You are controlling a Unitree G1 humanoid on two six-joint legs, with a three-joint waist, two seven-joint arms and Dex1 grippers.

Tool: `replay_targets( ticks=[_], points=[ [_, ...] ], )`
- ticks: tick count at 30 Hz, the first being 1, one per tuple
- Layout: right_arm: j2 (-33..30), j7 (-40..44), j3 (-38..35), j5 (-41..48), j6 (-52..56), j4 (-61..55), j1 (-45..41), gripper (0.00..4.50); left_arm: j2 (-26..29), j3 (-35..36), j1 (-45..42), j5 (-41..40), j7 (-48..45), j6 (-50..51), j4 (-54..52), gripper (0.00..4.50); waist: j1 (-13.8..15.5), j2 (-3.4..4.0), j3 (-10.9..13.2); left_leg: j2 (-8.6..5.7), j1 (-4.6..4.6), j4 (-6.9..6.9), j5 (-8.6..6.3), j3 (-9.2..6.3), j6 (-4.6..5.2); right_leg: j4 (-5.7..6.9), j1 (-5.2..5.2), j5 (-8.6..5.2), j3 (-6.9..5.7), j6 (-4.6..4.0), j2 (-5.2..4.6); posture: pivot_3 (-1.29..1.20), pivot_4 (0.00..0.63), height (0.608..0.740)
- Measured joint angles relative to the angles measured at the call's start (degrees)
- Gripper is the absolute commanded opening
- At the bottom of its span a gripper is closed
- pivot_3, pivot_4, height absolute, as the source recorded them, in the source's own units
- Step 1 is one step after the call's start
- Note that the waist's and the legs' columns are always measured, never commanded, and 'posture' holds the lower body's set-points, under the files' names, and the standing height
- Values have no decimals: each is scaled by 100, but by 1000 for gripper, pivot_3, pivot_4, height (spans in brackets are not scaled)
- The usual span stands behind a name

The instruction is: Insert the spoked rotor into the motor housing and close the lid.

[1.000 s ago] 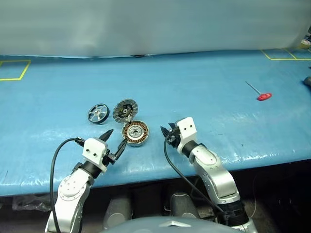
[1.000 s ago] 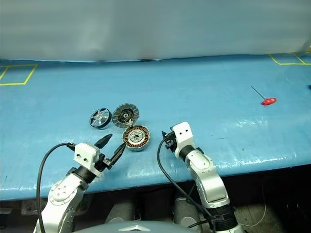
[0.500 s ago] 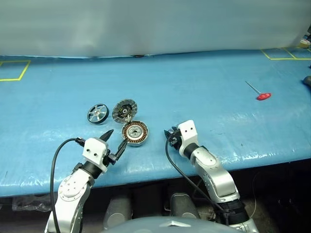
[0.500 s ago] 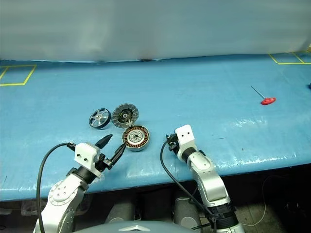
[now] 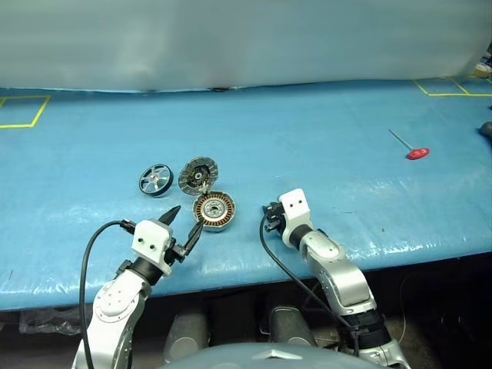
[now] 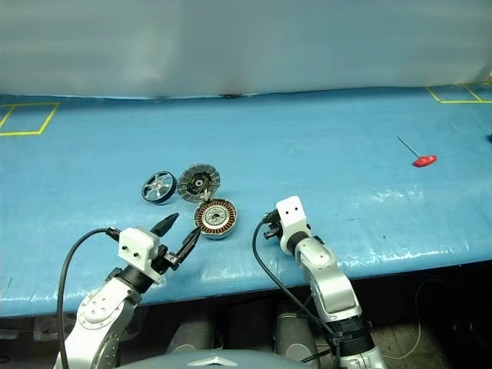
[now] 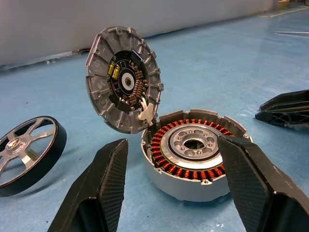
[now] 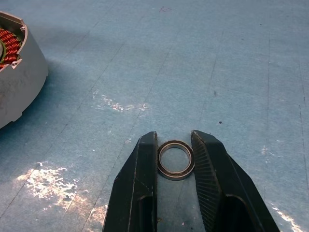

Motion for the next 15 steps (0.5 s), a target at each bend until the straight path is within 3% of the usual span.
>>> replay_targets(
  ticks=[8, 15],
  points=[
    [-276, 257, 430, -34, 658, -694, -39, 672, 5, -3, -41, 0, -3, -1, 0, 3214, -13, 2, 2, 1, 0, 1, 0, 1, 0, 2, -3, 0, 0, 0, 1, 0, 150, 740],
    [-141, 440, 712, -5, 920, -1164, -1214, 672, -19, -5, -59, 50, 55, -35, 1, 3214, -2, 3, 2, 1, -1, -1, 2, -5, -2, 3, -3, 0, -3, -1, 4, 0, 150, 740]
  ],
)
